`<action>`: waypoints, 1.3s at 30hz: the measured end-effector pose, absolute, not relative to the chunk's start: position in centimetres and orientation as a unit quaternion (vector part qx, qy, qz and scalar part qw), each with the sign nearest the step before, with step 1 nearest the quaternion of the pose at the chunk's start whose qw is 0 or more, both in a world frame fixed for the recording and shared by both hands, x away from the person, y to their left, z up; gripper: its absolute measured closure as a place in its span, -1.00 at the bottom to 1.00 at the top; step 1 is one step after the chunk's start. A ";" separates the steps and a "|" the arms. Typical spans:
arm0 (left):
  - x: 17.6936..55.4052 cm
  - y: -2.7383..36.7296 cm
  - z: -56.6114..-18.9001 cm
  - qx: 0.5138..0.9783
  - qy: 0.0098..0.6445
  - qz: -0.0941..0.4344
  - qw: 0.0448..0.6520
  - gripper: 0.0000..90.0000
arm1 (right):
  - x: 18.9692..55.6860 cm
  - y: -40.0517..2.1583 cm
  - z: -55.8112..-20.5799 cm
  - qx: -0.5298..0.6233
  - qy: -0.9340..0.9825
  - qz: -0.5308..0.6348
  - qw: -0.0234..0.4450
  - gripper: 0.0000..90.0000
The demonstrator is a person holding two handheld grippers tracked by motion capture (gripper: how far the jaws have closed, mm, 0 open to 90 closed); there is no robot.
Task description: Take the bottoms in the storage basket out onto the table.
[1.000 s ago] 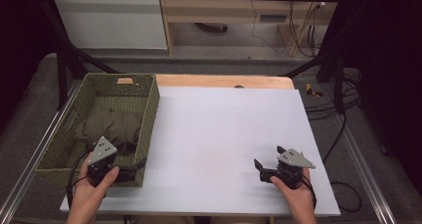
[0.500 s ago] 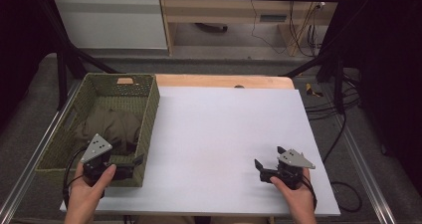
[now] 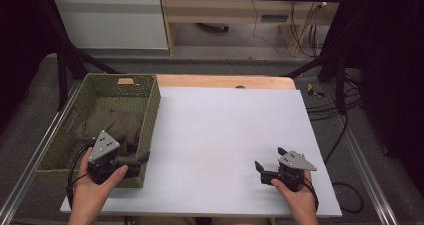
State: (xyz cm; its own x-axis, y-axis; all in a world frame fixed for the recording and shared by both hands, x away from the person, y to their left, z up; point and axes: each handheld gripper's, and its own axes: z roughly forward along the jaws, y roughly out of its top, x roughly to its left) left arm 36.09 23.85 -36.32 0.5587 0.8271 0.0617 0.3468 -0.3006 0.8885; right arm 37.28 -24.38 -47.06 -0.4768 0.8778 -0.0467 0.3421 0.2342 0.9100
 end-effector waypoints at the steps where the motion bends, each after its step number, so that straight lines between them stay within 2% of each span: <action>1: 36.3 23.9 -36.1 0.763 0.379 0.266 0.451 -0.85 | 37.3 -24.4 -47.1 0.419 0.729 0.455 0.294 -0.85; 9: 38.0 25.7 -34.2 0.783 0.370 0.236 0.441 -0.86 | 37.4 -24.4 -47.2 0.427 0.730 0.447 0.291 -0.85; 19: 40.3 29.2 -32.2 0.765 0.406 0.276 0.417 -0.85 | 37.0 -24.3 -47.1 0.426 0.729 0.448 0.293 -0.85; 39: 46.7 34.8 -32.7 0.744 0.483 0.307 0.344 -0.84 | 37.0 -24.3 -47.1 0.422 0.735 0.444 0.292 -0.85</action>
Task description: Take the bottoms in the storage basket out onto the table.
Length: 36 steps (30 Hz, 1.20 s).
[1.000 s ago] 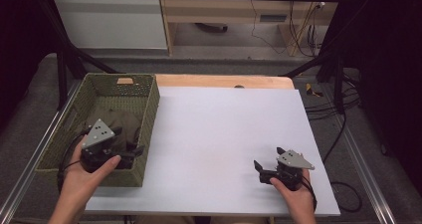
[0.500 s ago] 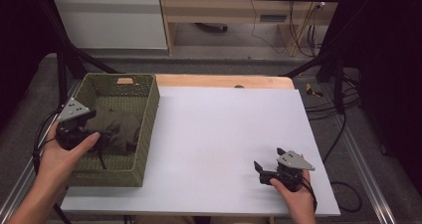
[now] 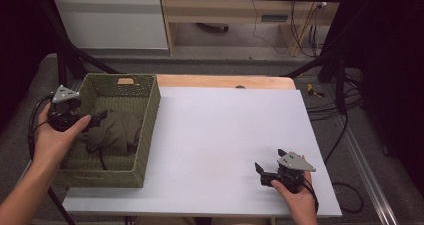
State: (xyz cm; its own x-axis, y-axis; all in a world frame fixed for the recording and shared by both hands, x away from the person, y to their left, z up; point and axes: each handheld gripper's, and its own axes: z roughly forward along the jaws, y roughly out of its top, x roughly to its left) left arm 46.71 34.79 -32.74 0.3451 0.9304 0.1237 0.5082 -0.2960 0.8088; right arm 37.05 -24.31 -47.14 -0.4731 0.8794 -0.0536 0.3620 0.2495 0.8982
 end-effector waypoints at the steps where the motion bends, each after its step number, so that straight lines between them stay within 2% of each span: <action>1: 46.9 34.8 -32.8 0.744 0.485 0.306 0.342 -0.84 | 37.1 -24.3 -47.1 0.423 0.734 0.444 0.292 -0.85; 18: 49.6 34.3 -35.0 0.748 0.511 0.287 0.310 -0.84 | 37.1 -24.5 -47.1 0.427 0.733 0.443 0.289 -0.86; 36: 49.5 34.8 -38.3 0.772 0.515 0.249 0.278 -0.85 | 37.1 -24.5 -47.2 0.426 0.736 0.442 0.286 -0.86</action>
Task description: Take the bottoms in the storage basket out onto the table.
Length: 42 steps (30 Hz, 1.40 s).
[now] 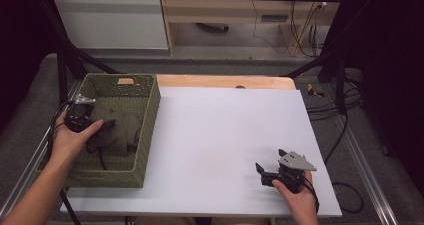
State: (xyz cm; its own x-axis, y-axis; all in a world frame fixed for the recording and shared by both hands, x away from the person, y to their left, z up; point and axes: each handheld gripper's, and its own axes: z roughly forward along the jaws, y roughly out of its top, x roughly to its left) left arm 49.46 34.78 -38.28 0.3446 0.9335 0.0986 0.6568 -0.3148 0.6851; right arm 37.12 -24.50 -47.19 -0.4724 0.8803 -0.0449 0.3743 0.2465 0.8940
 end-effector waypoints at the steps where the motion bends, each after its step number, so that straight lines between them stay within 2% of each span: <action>1: 49.4 34.8 -38.4 0.775 0.514 0.249 0.272 -0.85 | 37.1 -24.5 -47.2 0.426 0.736 0.442 0.286 -0.86; 11: 49.4 35.4 -40.2 0.773 0.529 0.247 0.248 -0.92 | 37.1 -24.4 -47.2 0.425 0.738 0.441 0.283 -0.86; 19: 50.0 35.5 -41.5 0.779 0.539 0.225 0.229 -0.95 | 37.1 -24.4 -47.3 0.424 0.740 0.440 0.281 -0.86; 31: 50.7 35.0 -42.5 0.779 0.543 0.228 0.215 -0.99 | 37.2 -24.1 -47.4 0.418 0.747 0.436 0.278 -0.86; 33: 50.7 35.1 -42.5 0.779 0.543 0.225 0.216 -0.94 | 37.2 -24.0 -47.4 0.417 0.748 0.435 0.278 -0.86; 36: 50.6 35.0 -42.3 0.783 0.538 0.226 0.217 -0.72 | 37.2 -24.0 -47.4 0.417 0.749 0.434 0.278 -0.86; 40: 50.4 34.7 -42.0 0.788 0.532 0.219 0.218 -0.25 | 37.2 -24.0 -47.4 0.414 0.750 0.434 0.279 -0.86; 42: 50.3 34.6 -41.9 0.790 0.531 0.213 0.222 -0.09 | 37.2 -24.0 -47.4 0.415 0.750 0.433 0.279 -0.86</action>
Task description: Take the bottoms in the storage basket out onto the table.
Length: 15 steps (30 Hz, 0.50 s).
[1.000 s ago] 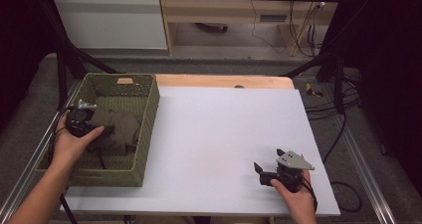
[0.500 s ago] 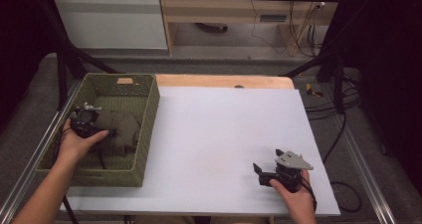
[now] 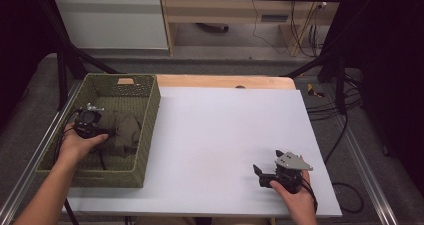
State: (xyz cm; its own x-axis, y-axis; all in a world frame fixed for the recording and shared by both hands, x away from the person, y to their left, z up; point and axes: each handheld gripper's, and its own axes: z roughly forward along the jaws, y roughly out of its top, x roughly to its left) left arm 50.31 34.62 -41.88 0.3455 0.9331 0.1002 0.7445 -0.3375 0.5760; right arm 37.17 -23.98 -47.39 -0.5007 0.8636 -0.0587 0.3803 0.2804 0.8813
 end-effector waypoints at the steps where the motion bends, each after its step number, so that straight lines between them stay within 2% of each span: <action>1: 50.3 34.6 -41.8 0.790 0.531 0.210 0.223 0.04 | 37.2 -24.0 -47.4 0.416 0.749 0.434 0.278 -0.86; 7: 49.9 34.9 -41.0 0.784 0.533 0.205 0.245 0.48 | 37.1 -24.1 -47.3 0.418 0.747 0.435 0.278 -0.86; 11: 49.4 35.5 -40.1 0.772 0.527 0.215 0.283 0.59 | 37.2 -24.2 -47.3 0.419 0.746 0.436 0.279 -0.86; 15: 49.0 35.7 -39.0 0.763 0.519 0.219 0.318 0.61 | 37.2 -24.1 -47.3 0.417 0.747 0.436 0.279 -0.86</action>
State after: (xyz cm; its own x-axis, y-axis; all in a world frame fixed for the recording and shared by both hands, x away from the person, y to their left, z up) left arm 49.04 35.73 -38.99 0.3663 0.9305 0.0048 0.6523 -0.2605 0.7118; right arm 37.18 -24.11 -47.33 -0.4959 0.8668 -0.0530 0.3808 0.2720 0.8837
